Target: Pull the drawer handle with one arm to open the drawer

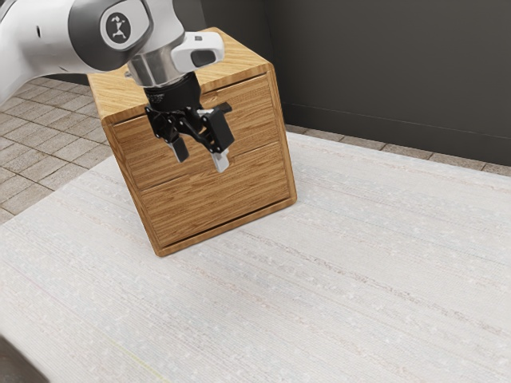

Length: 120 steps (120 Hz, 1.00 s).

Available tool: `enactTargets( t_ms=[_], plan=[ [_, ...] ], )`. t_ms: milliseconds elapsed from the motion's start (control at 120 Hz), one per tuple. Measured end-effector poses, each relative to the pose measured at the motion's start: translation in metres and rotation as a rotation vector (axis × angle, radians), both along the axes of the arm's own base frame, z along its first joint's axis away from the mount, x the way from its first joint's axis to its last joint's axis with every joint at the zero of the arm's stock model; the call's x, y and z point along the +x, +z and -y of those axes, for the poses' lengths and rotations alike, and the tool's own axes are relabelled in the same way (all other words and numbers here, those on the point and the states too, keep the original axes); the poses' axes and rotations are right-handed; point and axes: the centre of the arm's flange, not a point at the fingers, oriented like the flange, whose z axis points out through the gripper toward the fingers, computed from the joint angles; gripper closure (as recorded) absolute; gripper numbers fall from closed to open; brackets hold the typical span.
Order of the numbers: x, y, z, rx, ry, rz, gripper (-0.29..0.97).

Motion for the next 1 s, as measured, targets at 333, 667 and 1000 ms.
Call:
enactTargets(
  t_ms=[333,667,1000],
  plan=[
    [-0.001,-0.003,-0.004,-0.017,-0.015,-0.006,0.00],
    [-0.001,-0.003,-0.004,-0.017,-0.029,-0.005,0.00],
    [-0.023,0.060,-0.006,0.014,-0.045,0.107,0.00]
  ],
)
